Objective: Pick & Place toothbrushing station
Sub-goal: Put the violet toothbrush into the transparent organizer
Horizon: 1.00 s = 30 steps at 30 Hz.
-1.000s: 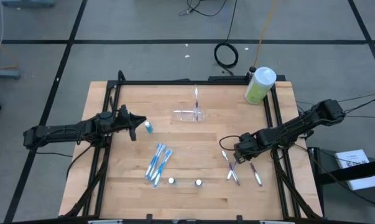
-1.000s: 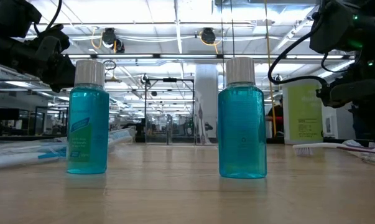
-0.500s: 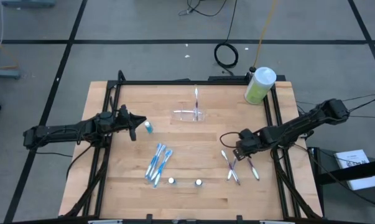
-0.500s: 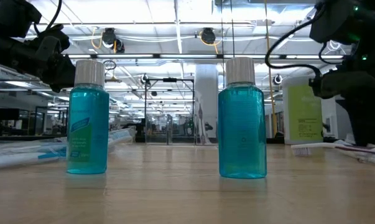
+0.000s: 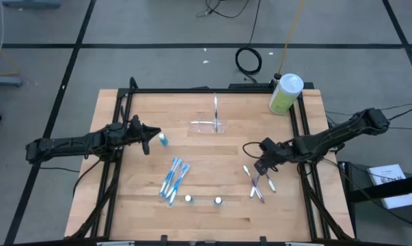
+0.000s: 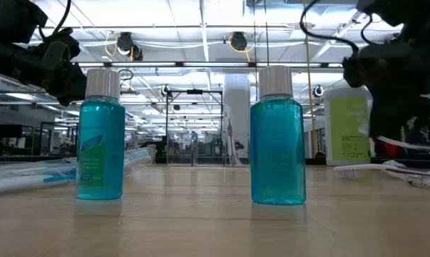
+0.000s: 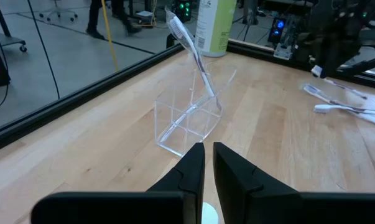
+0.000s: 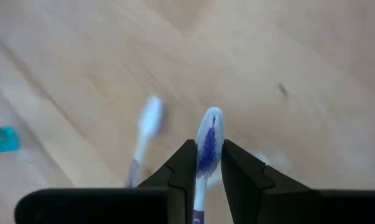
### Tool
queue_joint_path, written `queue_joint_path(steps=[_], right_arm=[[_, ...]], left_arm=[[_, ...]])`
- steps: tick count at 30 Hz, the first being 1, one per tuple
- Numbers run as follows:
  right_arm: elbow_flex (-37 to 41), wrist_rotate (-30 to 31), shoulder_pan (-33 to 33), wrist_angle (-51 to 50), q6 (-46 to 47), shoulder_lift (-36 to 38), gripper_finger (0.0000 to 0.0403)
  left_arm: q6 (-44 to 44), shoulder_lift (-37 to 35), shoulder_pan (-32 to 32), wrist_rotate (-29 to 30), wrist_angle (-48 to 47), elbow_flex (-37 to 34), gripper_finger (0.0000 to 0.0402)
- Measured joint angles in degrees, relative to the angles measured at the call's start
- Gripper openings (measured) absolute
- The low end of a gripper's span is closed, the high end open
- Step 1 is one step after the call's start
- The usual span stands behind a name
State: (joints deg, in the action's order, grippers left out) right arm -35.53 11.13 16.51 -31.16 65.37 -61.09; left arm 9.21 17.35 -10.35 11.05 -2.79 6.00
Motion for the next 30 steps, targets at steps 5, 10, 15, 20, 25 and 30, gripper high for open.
queue_joint_path(steps=[5,10,15,20,25,30], right_arm=[[0.0,4.0,-0.8,8.5,-8.5,0.5,0.0055],[-0.1,4.1,-3.0,15.8,-17.3,0.5,0.0055],[-0.1,4.1,-5.4,21.4,-26.1,0.4,0.0055],[-0.1,4.1,-8.8,26.6,-34.8,0.4,0.0055],[-0.1,3.9,-12.5,33.5,-45.0,0.4,0.0055],[0.2,3.6,-16.5,41.1,-53.1,0.4,0.0055]], left_arm=[[0.0,0.0,0.0,0.0,0.0,0.0,0.0037],[0.0,0.0,0.0,0.0,0.0,0.0,0.0037],[0.0,0.0,0.0,0.0,0.0,0.0,0.0037],[0.0,0.0,0.0,0.0,0.0,0.0,0.0037],[0.0,0.0,0.0,0.0,0.0,0.0,0.0037],[0.0,0.0,0.0,0.0,0.0,0.0,0.0037]])
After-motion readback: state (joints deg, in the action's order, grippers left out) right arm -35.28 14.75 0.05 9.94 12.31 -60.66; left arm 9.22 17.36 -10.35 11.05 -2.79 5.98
